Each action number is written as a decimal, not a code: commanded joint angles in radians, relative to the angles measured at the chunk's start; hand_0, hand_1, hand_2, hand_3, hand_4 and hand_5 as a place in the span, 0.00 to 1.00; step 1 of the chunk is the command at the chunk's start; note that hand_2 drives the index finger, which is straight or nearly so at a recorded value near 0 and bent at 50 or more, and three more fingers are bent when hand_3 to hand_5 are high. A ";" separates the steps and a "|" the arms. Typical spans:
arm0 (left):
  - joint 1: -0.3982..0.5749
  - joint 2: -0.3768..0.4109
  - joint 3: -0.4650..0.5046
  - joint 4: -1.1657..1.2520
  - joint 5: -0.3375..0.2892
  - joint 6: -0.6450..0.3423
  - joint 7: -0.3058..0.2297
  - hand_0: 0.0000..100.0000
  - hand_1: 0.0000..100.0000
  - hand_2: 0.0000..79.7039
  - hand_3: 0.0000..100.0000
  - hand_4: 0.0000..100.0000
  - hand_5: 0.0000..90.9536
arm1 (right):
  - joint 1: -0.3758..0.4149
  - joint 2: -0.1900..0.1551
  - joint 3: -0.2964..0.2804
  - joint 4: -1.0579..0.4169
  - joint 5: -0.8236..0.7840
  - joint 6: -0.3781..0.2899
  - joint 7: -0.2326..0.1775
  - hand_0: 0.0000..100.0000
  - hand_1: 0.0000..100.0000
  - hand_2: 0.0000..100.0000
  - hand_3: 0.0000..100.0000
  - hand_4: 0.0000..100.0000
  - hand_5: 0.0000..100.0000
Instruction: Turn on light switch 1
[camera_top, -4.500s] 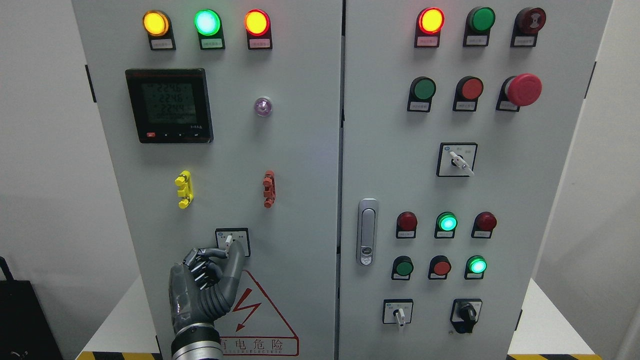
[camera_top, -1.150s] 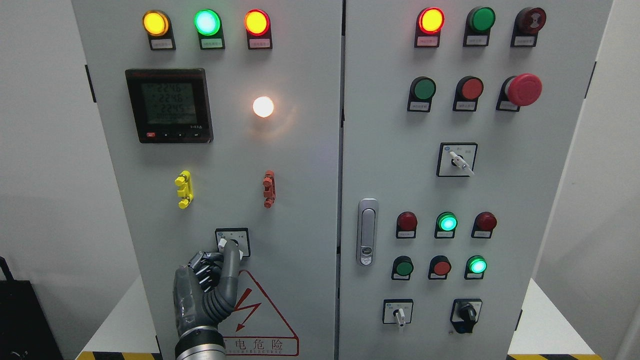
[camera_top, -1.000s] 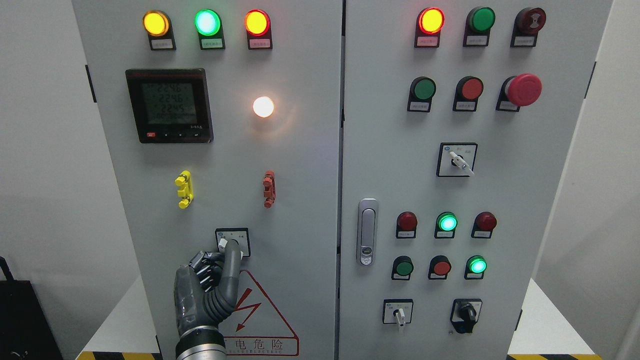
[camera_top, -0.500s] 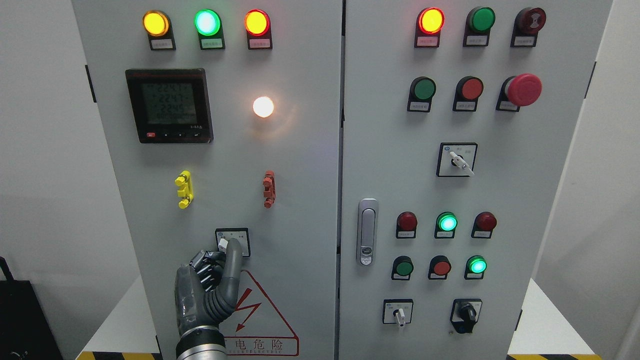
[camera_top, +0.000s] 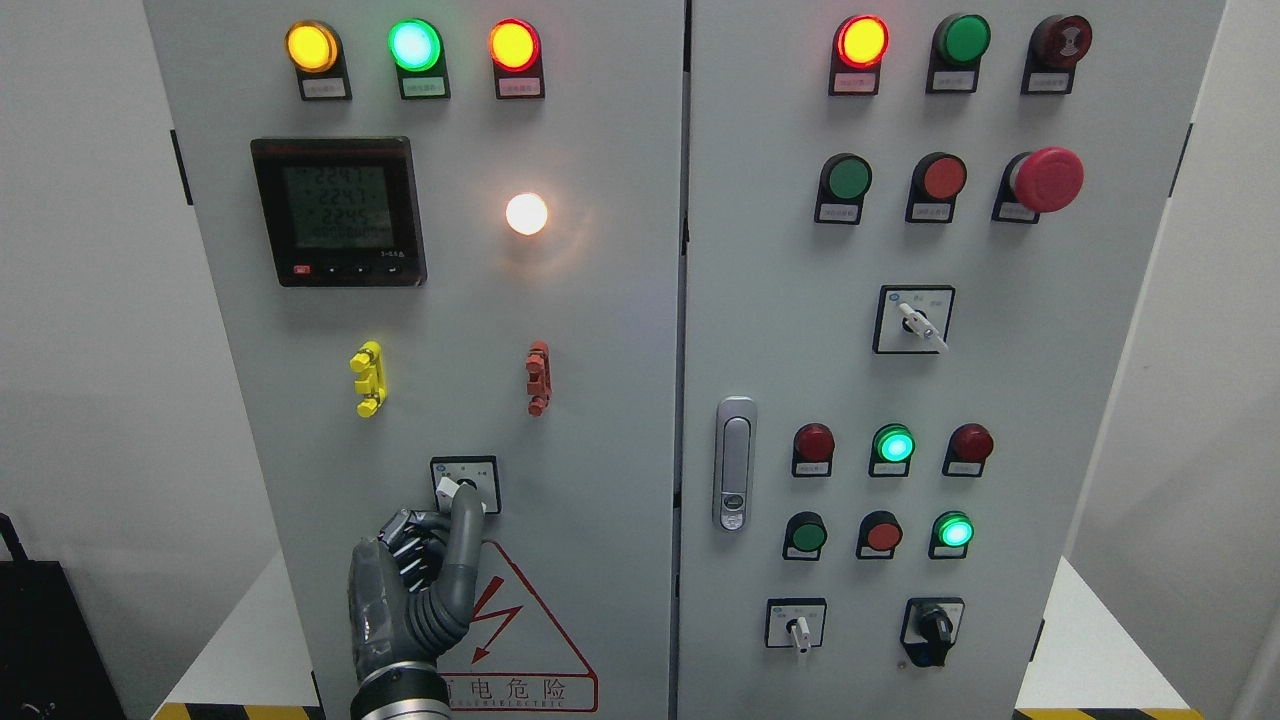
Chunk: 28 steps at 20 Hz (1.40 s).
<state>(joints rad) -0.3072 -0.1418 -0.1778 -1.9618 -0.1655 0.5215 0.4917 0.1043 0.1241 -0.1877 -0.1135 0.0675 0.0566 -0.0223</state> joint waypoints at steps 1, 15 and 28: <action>0.042 0.007 -0.005 -0.006 0.000 -0.059 0.002 0.24 0.37 0.81 1.00 0.99 0.93 | 0.000 0.000 -0.001 0.000 0.000 0.000 0.001 0.00 0.00 0.00 0.00 0.00 0.00; 0.531 0.090 0.047 0.130 0.006 -0.736 -0.145 0.19 0.20 0.77 1.00 1.00 0.89 | 0.000 0.000 0.001 0.000 0.000 0.000 0.001 0.00 0.00 0.00 0.00 0.00 0.00; 0.622 0.123 0.121 1.283 0.193 -1.019 -0.370 0.22 0.04 0.22 0.45 0.49 0.17 | 0.000 0.000 0.001 0.000 0.000 0.000 0.001 0.00 0.00 0.00 0.00 0.00 0.00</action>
<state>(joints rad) 0.2892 -0.0356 -0.0920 -1.4421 -0.0486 -0.4811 0.2158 0.1043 0.1241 -0.1878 -0.1135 0.0675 0.0566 -0.0223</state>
